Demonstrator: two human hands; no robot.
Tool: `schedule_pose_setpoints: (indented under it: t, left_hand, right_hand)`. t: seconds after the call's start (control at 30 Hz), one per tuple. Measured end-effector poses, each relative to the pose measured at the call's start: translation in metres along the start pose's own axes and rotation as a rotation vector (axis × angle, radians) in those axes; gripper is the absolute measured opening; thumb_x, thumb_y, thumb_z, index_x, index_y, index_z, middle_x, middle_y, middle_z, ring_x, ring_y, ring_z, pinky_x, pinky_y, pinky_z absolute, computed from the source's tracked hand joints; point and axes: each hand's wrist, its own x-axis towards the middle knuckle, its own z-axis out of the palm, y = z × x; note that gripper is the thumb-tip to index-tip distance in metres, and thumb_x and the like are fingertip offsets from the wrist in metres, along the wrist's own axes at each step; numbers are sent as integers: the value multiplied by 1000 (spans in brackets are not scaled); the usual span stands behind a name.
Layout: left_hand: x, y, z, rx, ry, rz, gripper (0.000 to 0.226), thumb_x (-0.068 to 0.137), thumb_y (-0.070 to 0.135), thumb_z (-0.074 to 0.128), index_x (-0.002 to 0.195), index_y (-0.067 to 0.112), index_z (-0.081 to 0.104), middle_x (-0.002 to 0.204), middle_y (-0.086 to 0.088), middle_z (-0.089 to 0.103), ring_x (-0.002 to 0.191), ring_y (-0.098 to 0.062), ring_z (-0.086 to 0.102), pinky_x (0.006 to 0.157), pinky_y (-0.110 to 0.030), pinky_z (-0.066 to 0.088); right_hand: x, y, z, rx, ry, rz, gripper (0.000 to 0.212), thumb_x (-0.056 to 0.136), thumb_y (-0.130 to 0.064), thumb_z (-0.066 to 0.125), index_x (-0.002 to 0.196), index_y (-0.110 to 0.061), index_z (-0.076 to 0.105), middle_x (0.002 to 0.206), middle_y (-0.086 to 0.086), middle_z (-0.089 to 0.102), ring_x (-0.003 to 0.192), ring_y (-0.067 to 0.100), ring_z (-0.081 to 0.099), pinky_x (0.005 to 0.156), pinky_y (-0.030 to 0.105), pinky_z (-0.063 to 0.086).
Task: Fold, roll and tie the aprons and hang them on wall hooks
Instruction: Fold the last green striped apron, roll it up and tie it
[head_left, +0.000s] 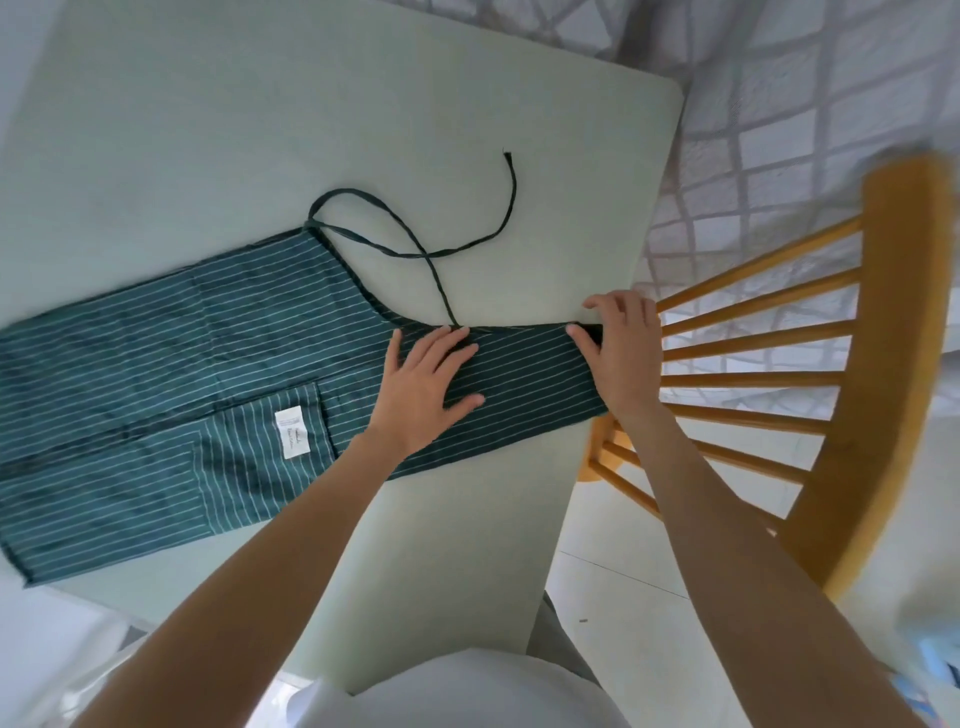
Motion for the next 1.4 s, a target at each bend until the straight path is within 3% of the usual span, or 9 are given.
schedule_pose_setpoints:
  t: [0.1,0.23,0.37,0.5,0.63,0.8,1.0,1.23,1.4]
  left_hand:
    - [-6,3,13,65,-166,-20,89,79,78,25,149,27,9,156,7,-2,145,-15,-6,109,-61,-11]
    - [-5,2,17,73,-196,-30,97,74,83,24,149,27,-1,156,7,-13,143,-14,-17,108,-61,-16]
    - [-8,0,15,67,-236,2,104,69,85,34,149,30,-4,156,7,-15,142,-14,-20,109,-63,-11]
    - [-29,-1,13,39,-215,22,102,69,83,38,149,34,0,157,2,-15,142,-19,-20,111,-61,-8]
    - [-62,0,8,-78,11,-20,71,83,66,43,142,28,33,155,-2,18,144,-22,10,114,-56,2]
    - [-146,-40,-2,-205,250,-344,49,88,49,46,127,20,50,136,-3,45,126,-23,38,108,-46,28]
    - [-243,-112,-6,-126,50,-603,72,78,69,48,138,30,39,147,4,33,136,-23,27,108,-59,19]
    - [-275,-173,-25,-54,-82,-463,75,73,77,38,139,41,34,148,12,32,136,-18,27,108,-64,7]
    - [-290,-198,-33,-139,75,-475,45,90,40,55,132,26,49,136,3,50,124,-23,46,107,-49,31]
  right_hand:
    - [-38,1,-6,181,76,268,31,91,-43,54,102,-15,55,96,2,57,90,17,53,73,22,42]
    - [-77,-6,-3,468,-250,566,36,90,-39,59,112,-13,50,93,-3,58,82,11,56,59,9,33]
    - [-89,4,-9,393,-134,474,21,87,-24,65,102,-11,58,82,-1,62,76,14,59,58,8,34]
    - [-97,4,-20,262,-85,436,17,91,-21,59,106,-12,61,95,4,68,83,15,61,66,15,39]
    - [-101,-18,-25,221,-17,125,13,91,-16,59,103,-12,63,95,5,65,83,15,59,66,14,41]
    - [-117,-105,1,315,-231,-389,22,87,-11,62,108,-14,64,103,1,65,98,18,57,84,31,47]
    - [-148,-223,50,140,-512,-878,42,78,-17,71,117,-13,59,120,5,58,116,23,48,100,38,36]
    - [-143,-256,76,-13,-401,-804,20,73,1,71,86,-12,62,91,0,63,84,20,58,70,30,44]
    - [-141,-262,67,70,-389,-593,14,99,-13,42,95,-8,54,78,2,58,64,17,50,63,27,35]
